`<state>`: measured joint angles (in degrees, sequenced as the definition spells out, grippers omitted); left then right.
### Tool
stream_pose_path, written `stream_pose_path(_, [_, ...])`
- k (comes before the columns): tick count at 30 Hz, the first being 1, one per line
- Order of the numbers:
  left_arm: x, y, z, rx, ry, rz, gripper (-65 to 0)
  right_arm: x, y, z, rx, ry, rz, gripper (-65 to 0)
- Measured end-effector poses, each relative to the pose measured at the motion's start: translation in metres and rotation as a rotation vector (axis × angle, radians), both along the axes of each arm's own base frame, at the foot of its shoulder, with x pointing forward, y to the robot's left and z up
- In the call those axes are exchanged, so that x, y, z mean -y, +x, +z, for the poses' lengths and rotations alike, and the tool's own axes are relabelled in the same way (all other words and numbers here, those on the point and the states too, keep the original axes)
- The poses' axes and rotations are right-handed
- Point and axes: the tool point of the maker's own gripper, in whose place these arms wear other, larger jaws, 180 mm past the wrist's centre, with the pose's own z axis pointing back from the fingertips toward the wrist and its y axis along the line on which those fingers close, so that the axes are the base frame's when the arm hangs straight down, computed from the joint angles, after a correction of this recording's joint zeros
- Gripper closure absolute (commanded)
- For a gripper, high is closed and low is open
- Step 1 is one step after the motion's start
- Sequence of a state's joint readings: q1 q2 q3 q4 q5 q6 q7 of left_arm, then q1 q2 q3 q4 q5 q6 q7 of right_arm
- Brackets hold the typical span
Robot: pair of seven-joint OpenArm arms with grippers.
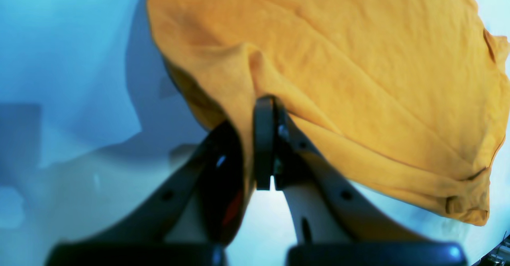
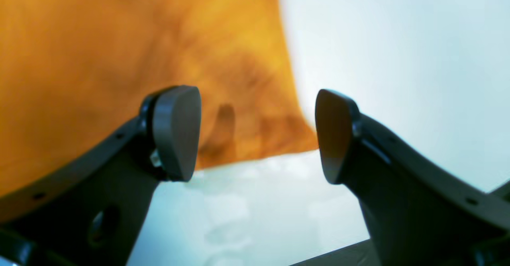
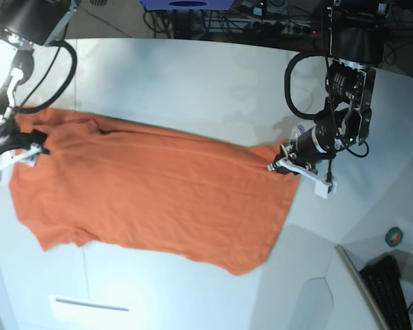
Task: Layout the t-shirt on the table in an organized manner, then fold the t-shirt properly
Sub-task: 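Lower the t-shirt and pull its edge taut with both grippers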
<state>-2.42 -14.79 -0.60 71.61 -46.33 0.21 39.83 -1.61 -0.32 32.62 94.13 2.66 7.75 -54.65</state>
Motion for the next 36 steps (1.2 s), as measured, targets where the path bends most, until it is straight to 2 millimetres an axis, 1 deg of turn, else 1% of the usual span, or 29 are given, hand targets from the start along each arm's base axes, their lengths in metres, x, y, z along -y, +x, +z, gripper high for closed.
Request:
stream_pose_path(2, [-0.002, -0.001, 0.0, -0.002, 0.003, 0.0, 0.0, -0.003, 0.002, -0.014, -0.013, 0.021, 0.003, -40.5])
stream_pose_path(4, [-0.001, -0.001, -0.001, -0.002, 0.002, 0.001, 0.0, -0.002, 0.007, -0.022, -0.014, 0.033, -0.005, -40.2])
stream_pose_path(6, [0.0, 0.0, 0.0, -0.001, -0.001, 0.0, 0.0, 0.002, 0.003, -0.03, -0.02, 0.073, -0.055, -40.1])
stream_pose_path(8, [-0.002, -0.001, -0.001, -0.003, 0.003, 0.001, 0.0, 0.006, -0.006, -0.04, -0.04, 0.112, -0.121, -40.1])
stream_pose_path(10, [-0.003, -0.001, 0.0, -0.003, 0.006, 0.001, 0.0, 0.005, -0.012, -0.048, -0.059, 0.135, -0.145, -40.1])
stream_pose_path(12, [-0.002, 0.0, 0.0, -0.002, 0.005, 0.001, 0.0, 0.005, -0.014, -0.049, -0.07, 0.136, -0.14, -39.8])
stream_pose_path(14, [-0.003, -0.001, -0.001, -0.003, 0.006, 0.001, 0.0, -0.006, -0.009, -0.049, -0.056, 0.151, -0.076, -39.8])
stream_pose_path(16, [-0.002, -0.001, -0.001, -0.003, 0.005, 0.0, 0.0, -0.017, -0.007, -0.051, -0.052, 0.174, -0.059, -39.8])
stream_pose_path(18, [-0.003, -0.001, -0.001, -0.003, 0.006, 0.0, 0.0, -0.022, -0.008, -0.055, -0.059, 0.193, -0.055, -39.8])
stream_pose_path(22, [-0.002, -0.001, -0.001, -0.003, 0.004, 0.0, 0.0, -0.019, -0.009, -0.056, -0.065, 0.184, -0.058, -39.6])
stream_pose_path(26, [-0.003, -0.001, -0.001, -0.003, 0.006, 0.001, 0.0, -0.022, -0.01, -0.059, -0.068, 0.193, -0.057, -39.6])
stream_pose_path(30, [-0.003, -0.001, -0.001, -0.003, 0.006, 0.0, 0.0, -0.021, -0.012, -0.06, -0.077, 0.192, -0.058, -39.6])
stream_pose_path(31, [-0.003, -0.001, -0.001, -0.003, 0.006, 0.0, 0.0, -0.021, -0.012, -0.06, -0.076, 0.192, -0.058, -38.9])
stream_pose_path(32, [-0.003, -0.001, -0.001, -0.003, 0.006, 0.0, 0.0, -0.021, -0.012, -0.06, -0.075, 0.193, -0.058, -36.8])
stream_pose_path(36, [-0.002, -0.001, -0.001, -0.003, 0.005, 0.0, 0.0, -0.021, -0.012, -0.06, -0.075, 0.192, -0.057, -23.0])
